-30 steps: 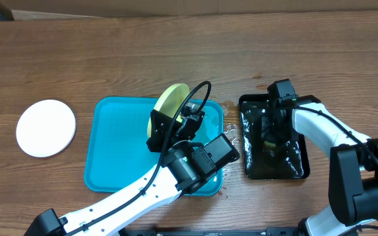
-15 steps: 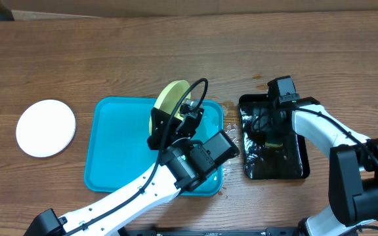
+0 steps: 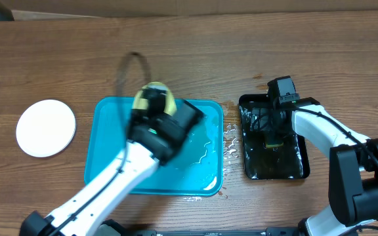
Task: Clean dirty plates on tray and stack at the side
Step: 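Carry the yellow plate left and stack it on the white plates, then move the left gripper back over the teal tray's left edge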
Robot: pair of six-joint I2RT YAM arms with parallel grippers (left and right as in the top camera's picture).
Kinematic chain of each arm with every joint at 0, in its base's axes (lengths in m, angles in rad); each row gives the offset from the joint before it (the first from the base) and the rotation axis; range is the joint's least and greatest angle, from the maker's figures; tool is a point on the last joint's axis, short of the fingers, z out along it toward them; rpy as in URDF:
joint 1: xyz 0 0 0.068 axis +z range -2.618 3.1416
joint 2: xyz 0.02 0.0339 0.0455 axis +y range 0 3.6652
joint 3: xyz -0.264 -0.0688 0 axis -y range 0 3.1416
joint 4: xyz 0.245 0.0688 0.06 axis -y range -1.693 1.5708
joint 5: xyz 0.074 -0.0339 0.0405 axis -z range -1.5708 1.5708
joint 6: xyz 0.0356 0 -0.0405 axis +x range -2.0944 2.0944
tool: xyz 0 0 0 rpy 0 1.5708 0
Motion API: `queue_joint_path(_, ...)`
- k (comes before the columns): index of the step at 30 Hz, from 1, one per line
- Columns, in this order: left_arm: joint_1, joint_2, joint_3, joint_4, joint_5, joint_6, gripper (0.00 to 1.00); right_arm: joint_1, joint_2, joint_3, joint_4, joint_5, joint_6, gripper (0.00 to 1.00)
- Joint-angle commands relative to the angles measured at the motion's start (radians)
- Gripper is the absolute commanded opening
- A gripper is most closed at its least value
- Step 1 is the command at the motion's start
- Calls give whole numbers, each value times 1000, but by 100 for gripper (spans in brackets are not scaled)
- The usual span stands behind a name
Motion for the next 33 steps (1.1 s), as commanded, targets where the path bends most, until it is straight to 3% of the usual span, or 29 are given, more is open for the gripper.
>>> queue_joint_path(1, 179, -93, 43, 9, 277, -46, 4, -2, 20, -19, -13, -18, 9, 100)
queue_joint_path(5, 477, -146, 43, 22, 501, -46, 4, -2, 20, -19, -12, -17, 9, 100)
queue_joint_path(11, 930, -117, 43, 37, 695, -47, 4, -2, 20, -19, -12, -17, 9, 100)
queue_joint_path(16, 1209, -32, 43, 100, 864, -67, 4, -2, 20, -19, -12, -17, 9, 100)
queue_joint_path(22, 1368, 98, 43, 175, 890, -42, 5, -2, 20, -19, -12, -17, 9, 100)
queue_joint_path(28, 1411, 183, 43, 230, 896, -43, 4, -2, 20, -19, -12, -17, 9, 100)
queue_joint_path(33, 1410, 198, 43, 294, 903, -43, 16, -2, 20, -19, -12, -17, 9, 100)
